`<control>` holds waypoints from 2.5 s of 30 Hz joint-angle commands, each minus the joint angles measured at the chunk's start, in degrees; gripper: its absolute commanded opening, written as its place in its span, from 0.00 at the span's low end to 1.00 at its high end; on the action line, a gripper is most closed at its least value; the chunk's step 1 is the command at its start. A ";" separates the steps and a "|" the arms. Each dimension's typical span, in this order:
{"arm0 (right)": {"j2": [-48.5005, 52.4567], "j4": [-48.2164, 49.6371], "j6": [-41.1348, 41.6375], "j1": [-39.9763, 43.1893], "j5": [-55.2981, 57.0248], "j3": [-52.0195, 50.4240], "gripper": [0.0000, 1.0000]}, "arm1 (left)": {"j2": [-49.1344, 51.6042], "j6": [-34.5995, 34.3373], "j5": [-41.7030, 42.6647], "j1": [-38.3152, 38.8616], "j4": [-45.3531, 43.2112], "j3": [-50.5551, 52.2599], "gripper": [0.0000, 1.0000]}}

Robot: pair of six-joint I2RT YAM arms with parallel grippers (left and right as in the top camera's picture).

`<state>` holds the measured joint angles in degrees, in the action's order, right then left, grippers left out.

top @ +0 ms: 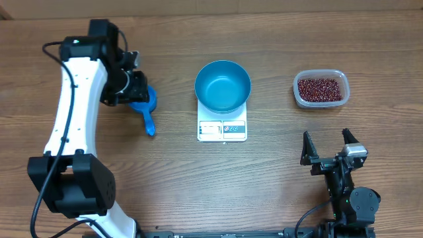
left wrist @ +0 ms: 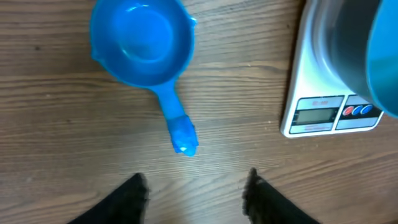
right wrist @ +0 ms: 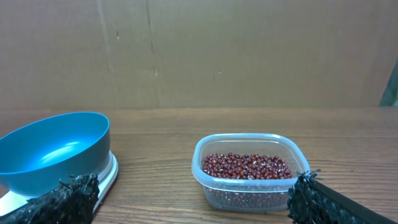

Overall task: Scoop item into bowl and weigh 150g on scale
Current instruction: 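Move the left gripper to the blue scoop handle, then close the left gripper on the blue scoop handle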

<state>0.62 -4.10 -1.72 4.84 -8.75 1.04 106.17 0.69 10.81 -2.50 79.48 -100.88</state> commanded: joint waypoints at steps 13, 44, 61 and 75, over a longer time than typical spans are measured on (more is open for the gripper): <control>-0.46 0.31 -0.26 -0.28 0.15 -0.59 1.00 | 0.33 5.55 19.54 -7.82 -22.84 24.41 0.62; -0.46 0.31 -0.26 -0.28 0.17 -0.61 1.00 | 15.96 13.60 59.04 -18.43 -36.70 30.77 0.57; -0.46 0.28 -0.26 -0.28 0.17 -0.61 1.00 | 15.93 13.90 58.49 -18.73 -36.28 30.56 0.49; -0.46 0.28 -0.26 -0.28 0.17 -0.59 1.00 | 15.96 9.35 55.56 -18.47 -39.76 30.69 0.31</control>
<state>0.62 -4.10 -1.72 4.82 -8.73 1.04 121.78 11.00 67.33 -21.37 39.99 -70.00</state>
